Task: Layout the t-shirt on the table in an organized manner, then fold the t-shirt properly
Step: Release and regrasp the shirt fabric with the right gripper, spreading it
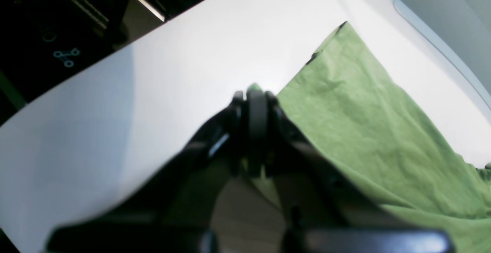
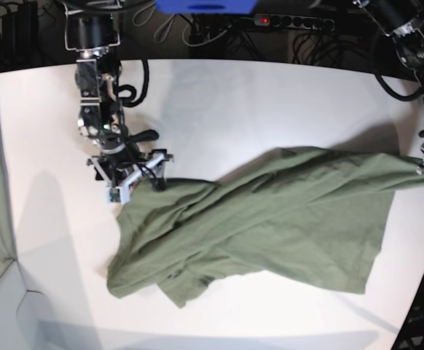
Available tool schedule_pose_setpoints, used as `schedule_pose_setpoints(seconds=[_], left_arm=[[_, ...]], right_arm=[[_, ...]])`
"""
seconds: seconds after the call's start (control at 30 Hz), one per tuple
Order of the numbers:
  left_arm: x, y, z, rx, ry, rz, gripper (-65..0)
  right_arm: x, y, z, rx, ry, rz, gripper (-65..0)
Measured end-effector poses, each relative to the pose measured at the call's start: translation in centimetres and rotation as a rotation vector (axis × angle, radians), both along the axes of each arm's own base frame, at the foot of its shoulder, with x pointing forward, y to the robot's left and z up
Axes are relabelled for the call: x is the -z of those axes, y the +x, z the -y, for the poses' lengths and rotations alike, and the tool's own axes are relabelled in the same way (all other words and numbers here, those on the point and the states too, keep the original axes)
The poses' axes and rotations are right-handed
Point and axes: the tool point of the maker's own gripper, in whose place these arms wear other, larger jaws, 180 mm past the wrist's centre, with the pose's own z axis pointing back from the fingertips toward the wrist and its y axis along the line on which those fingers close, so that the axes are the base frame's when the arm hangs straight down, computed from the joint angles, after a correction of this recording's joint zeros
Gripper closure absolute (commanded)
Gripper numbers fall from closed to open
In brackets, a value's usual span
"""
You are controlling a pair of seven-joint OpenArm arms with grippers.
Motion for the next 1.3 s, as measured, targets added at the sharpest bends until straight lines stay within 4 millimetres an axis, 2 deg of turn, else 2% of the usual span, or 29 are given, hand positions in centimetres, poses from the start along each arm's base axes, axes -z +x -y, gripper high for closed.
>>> schedule_pose_setpoints(seconds=[0.07,0.17,0.2,0.27,0.33,0.43,0.6,0.73,0.8,0.9,0.97,1.03,1.13,1.23,1.3], left_arm=[[0.0,0.0,0.0,0.000,0.001,-0.001,-0.3],[-0.1,0.1,0.0,0.000,0.001,0.003,-0.3],[-0.2,0.2,0.0,0.000,0.000,0.007,-0.3],[-0.8,0.4,0.0,0.003,0.008,0.018,-0.3],[-1.8,1.1,-0.1,0.004,0.018,0.042,-0.3],[-4.7,2.3,0.3,0.020,0.049,0.118,-0.3],[-9.5,3.0,1.0,0.035,0.123,0.214,-0.3],[-13.5,3.2,2.0,0.058,0.189,0.304,-0.3],[-14.4,3.1,2.2,0.059,0.210,0.322,-0.3],[-14.5,3.6,1.9,0.051,0.201,0.328,-0.3],[-13.7,4.1,1.3,0.042,0.177,0.328,-0.3],[-11.5,4.4,0.7,0.028,0.130,0.279,-0.3],[-8.4,4.5,0.2,0.016,0.070,0.214,-0.3],[-7.4,4.5,-0.5,0.014,0.061,0.183,-0.3],[-7.6,4.4,-1.1,0.003,0.074,0.186,-0.3]], right_arm=[[0.0,0.0,-1.1,-0.032,-0.002,-0.002,-24.7],[0.0,0.0,-2.4,-0.065,0.002,-0.009,-1.5],[0.0,0.0,-2.4,-0.066,0.002,-0.010,0.0],[-0.1,0.0,-2.0,-0.058,-0.001,-0.010,0.0],[-1.5,0.1,-1.7,-0.062,-0.013,0.021,0.0],[-6.1,0.6,-1.1,-0.070,-0.030,0.155,0.0],[-14.2,0.2,-0.7,-0.087,-0.058,0.365,0.0],[-17.7,-0.6,-0.7,-0.108,-0.092,0.426,0.0],[-18.6,-0.7,-0.8,-0.113,-0.092,0.435,0.0],[-17.9,0.4,-0.8,-0.118,-0.103,0.395,0.0],[-16.8,1.8,-0.6,-0.112,-0.103,0.365,0.0],[-14.7,3.5,-0.7,-0.123,-0.116,0.304,0.0],[-10.5,5.6,-1.4,-0.151,-0.127,0.185,0.0],[-8.0,7.0,-2.1,-0.176,-0.140,0.109,0.0],[-8.0,8.2,-2.5,-0.171,-0.134,0.098,0.0]])
